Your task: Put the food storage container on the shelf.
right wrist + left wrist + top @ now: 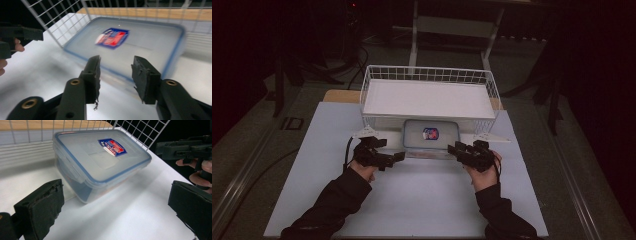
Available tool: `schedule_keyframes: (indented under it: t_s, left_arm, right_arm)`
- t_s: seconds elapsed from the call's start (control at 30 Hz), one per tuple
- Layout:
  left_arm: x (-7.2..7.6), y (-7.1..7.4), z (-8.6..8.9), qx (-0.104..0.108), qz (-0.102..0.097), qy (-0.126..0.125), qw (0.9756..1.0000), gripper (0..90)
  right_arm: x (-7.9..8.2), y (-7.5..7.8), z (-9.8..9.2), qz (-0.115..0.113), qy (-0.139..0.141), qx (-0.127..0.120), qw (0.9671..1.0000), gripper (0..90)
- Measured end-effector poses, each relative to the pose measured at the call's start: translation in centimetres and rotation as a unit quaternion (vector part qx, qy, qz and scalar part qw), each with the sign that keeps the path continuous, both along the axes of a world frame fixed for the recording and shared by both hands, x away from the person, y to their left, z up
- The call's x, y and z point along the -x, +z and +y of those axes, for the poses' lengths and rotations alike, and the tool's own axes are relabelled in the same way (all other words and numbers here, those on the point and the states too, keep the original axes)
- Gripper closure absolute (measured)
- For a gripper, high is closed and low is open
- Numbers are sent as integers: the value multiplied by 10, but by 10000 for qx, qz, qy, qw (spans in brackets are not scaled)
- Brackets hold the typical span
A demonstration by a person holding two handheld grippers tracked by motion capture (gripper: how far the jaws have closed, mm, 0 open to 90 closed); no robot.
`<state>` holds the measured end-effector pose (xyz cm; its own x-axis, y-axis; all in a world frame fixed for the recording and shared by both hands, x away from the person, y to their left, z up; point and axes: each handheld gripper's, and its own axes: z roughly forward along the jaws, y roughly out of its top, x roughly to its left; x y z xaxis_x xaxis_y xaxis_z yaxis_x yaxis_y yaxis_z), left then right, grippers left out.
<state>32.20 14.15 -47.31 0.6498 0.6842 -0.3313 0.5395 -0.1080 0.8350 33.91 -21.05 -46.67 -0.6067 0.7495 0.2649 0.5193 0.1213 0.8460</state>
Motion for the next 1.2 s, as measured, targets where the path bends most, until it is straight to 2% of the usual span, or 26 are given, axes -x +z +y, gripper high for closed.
schedule_keyframes:
  t_s: [0.1, 0.17, 0.2, 0.37, 0.47, 0.53, 0.67, 0.7, 0.93, 1.03, 1.2]
  left_arm:
    - [11, 0, 5, 49, 26, -52, 10000, 0]
    - [19, -2, 6, 68, 56, -88, 9999, 0]
    - [22, -3, 5, 21, 38, -112, 9999, 0]
    - [39, -13, -1, -199, -88, -125, 9997, 0]
    - [43, -15, -2, -138, -185, -112, 9997, 0]
    - [44, -16, -1, -70, -207, -73, 9997, 0]
    - [43, -16, 1, -93, -203, -41, 9997, 0]
    - [44, -17, 2, -105, -270, 2, 9996, 0]
    - [41, -23, 2, -140, -244, 9, 9996, 0]
    - [41, -25, 1, -216, -280, -31, 9994, 0]
    - [40, -27, 0, -209, -279, -61, 9994, 0]
  right_arm:
    - [6, -3, 8, 130, 220, 24, 9997, 786]
    - [9, -7, 15, 227, 444, 132, 9987, 889]
    - [10, -9, 18, 232, 490, 186, 9984, 899]
    - [8, -23, 35, 426, 655, 325, 9964, 900]
    - [3, -31, 43, 484, 657, 439, 9957, 900]
    - [-2, -34, 47, 538, 621, 475, 9955, 900]
    - [-10, -37, 50, 557, 540, 470, 9959, 900]
    - [-10, -37, 50, 557, 540, 470, 9959, 900]
    - [-30, -40, 58, 542, 408, 517, 9964, 900]
    - [-41, -41, 59, 608, 259, 353, 9972, 899]
    - [-51, -42, 65, 539, 218, 516, 9970, 899]
